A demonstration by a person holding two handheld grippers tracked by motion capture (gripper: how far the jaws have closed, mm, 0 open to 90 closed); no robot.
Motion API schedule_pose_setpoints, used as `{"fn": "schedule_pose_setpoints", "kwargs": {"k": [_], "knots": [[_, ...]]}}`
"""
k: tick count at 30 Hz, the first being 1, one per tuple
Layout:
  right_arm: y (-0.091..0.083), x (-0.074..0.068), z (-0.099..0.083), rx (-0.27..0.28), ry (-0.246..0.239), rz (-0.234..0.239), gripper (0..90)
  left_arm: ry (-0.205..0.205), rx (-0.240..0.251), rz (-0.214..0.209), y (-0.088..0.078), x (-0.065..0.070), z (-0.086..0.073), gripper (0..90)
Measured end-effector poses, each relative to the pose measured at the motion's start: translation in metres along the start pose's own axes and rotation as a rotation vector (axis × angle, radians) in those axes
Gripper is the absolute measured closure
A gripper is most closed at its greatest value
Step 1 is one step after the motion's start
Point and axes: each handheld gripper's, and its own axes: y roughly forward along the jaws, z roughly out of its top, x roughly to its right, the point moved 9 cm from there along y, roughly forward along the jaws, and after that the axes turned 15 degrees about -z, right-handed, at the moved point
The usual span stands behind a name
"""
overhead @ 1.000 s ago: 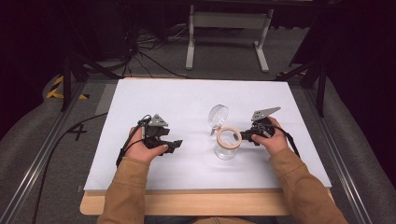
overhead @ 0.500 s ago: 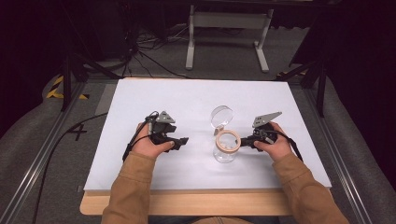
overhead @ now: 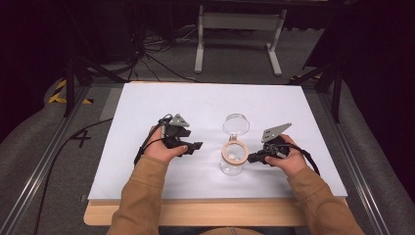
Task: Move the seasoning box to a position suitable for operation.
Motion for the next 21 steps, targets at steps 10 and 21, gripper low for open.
{"fn": "schedule_pose_setpoints", "kwargs": {"k": [10, 21], "knots": [[-0.003, -0.003, 0.0, -0.016, -0.011, -0.012, 90.0, 0.001, 0.011, -0.018, 0.001, 0.001, 0.003, 41.1], [-0.032, -0.004, 0.015, 0.072, 0.026, -0.06, 90.0, -0.004, 0.071, -0.059, 0.002, 0.007, 0.019, 88.4]]}}
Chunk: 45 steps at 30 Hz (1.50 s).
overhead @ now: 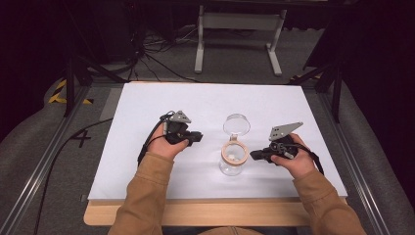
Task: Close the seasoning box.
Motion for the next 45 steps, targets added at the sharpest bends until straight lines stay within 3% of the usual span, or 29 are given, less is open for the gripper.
{"fn": "schedule_pose_setpoints", "kwargs": {"k": [3, 13, 15, 16, 18, 22, 24, 32, 35, 39, 45], "knots": [[-0.004, -0.004, 0.006, 0.023, 0.013, 0.009, 90.0, 0.007, 0.01, 0.018, 0.002, 0.0, 0.006, 90.0], [-0.016, -0.018, 0.026, 0.105, 0.031, 0.025, 90.0, 0.054, 0.034, 0.012, 0.014, -0.001, 0.038, 89.7], [-0.017, -0.019, 0.031, 0.136, 0.038, 0.019, 90.0, 0.059, 0.021, 0.039, 0.017, -0.006, 0.047, 88.5], [-0.017, -0.019, 0.033, 0.155, 0.046, 0.019, 90.0, 0.052, 0.04, 0.042, 0.019, -0.008, 0.052, 88.2], [-0.016, -0.019, 0.037, 0.187, 0.066, 0.022, 90.0, 0.034, 0.07, 0.029, 0.021, -0.011, 0.061, 88.0], [-0.017, -0.018, 0.041, 0.221, 0.07, 0.007, 90.0, 0.047, 0.098, 0.018, 0.027, -0.01, 0.075, 88.2], [-0.017, -0.018, 0.043, 0.233, 0.069, 0.0, 90.0, 0.066, 0.088, 0.014, 0.031, -0.007, 0.08, 88.0], [-0.014, -0.018, 0.046, 0.239, 0.075, -0.004, 90.0, 0.09, 0.082, -0.027, 0.039, 0.004, 0.088, 86.8], [-0.014, -0.019, 0.047, 0.241, 0.072, -0.003, 90.0, 0.126, 0.066, -0.034, 0.041, 0.009, 0.088, 86.3], [-0.014, -0.02, 0.047, 0.24, 0.074, -0.002, 90.0, 0.14, 0.065, -0.041, 0.039, 0.013, 0.089, 86.7], [-0.013, -0.018, 0.048, 0.243, 0.093, -0.007, 90.0, 0.139, 0.068, -0.078, 0.037, 0.022, 0.085, 87.1]]}}
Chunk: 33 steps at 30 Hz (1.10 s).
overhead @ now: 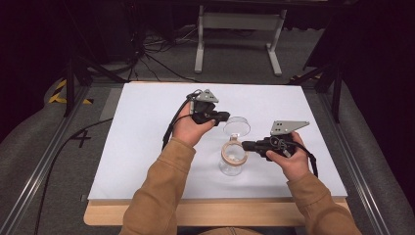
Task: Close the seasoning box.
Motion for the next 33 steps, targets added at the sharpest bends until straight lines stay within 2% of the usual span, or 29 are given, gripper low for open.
{"fn": "schedule_pose_setpoints", "kwargs": {"k": [2, 9, 16, 22, 23, 27, 31, 33], "knots": [[0.0, 0.001, 0.0, 0.002, 0.003, -0.002, 90.0, 0.002, -0.007, -0.009, -0.001, 0.003, -0.002, 87.1], [-0.002, 0.0, 0.001, 0.005, 0.009, 0.005, 90.0, 0.032, -0.08, -0.042, 0.002, 0.014, -0.012, 86.0], [-0.003, -0.001, -0.001, -0.006, 0.015, 0.018, 90.0, 0.04, -0.113, -0.035, -0.004, 0.019, -0.019, 84.9], [-0.004, -0.003, -0.002, -0.019, 0.016, 0.037, 90.0, 0.034, -0.144, -0.014, -0.014, 0.022, -0.028, 85.3], [-0.004, -0.006, -0.003, -0.031, 0.013, 0.051, 90.0, 0.017, -0.16, -0.014, -0.02, 0.026, -0.035, 86.0], [-0.005, -0.009, -0.004, -0.051, 0.0, 0.066, 90.0, 0.004, -0.179, -0.017, -0.029, 0.031, -0.046, 85.6], [-0.004, -0.013, -0.007, -0.076, -0.012, 0.082, 90.0, -0.025, -0.204, -0.033, -0.039, 0.038, -0.06, 83.7], [-0.004, -0.014, -0.008, -0.086, -0.016, 0.085, 90.0, -0.028, -0.217, -0.055, -0.043, 0.041, -0.067, 81.4]]}}
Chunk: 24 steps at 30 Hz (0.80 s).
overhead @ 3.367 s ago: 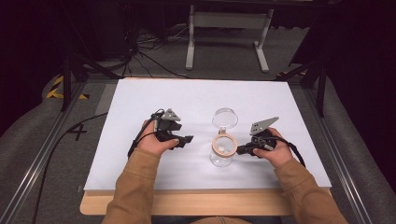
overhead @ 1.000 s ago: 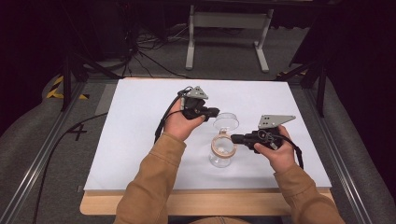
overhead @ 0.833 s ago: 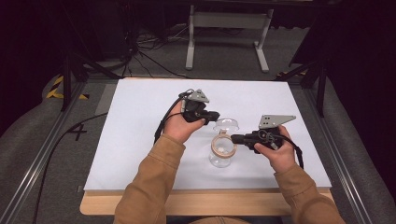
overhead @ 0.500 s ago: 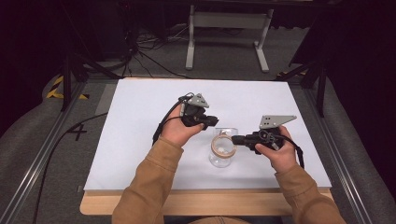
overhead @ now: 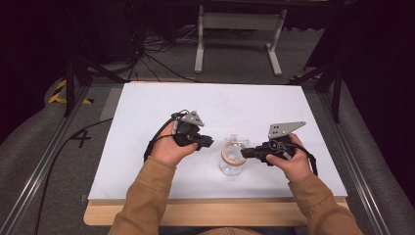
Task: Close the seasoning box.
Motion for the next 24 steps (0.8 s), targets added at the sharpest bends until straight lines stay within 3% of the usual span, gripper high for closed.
{"fn": "schedule_pose_setpoints", "kwargs": {"k": [5, 18, 24], "knots": [[-0.001, -0.001, -0.003, -0.021, -0.006, 0.007, 90.0, -0.016, -0.077, -0.031, 0.001, 0.001, -0.018, 80.0], [0.003, -0.005, -0.012, -0.098, -0.005, 0.039, 90.0, -0.068, -0.176, -0.059, 0.011, -0.002, -0.035, 72.7], [0.003, -0.006, -0.015, -0.125, -0.002, 0.044, 90.0, -0.089, -0.17, -0.052, 0.012, -0.005, -0.038, 71.1]]}}
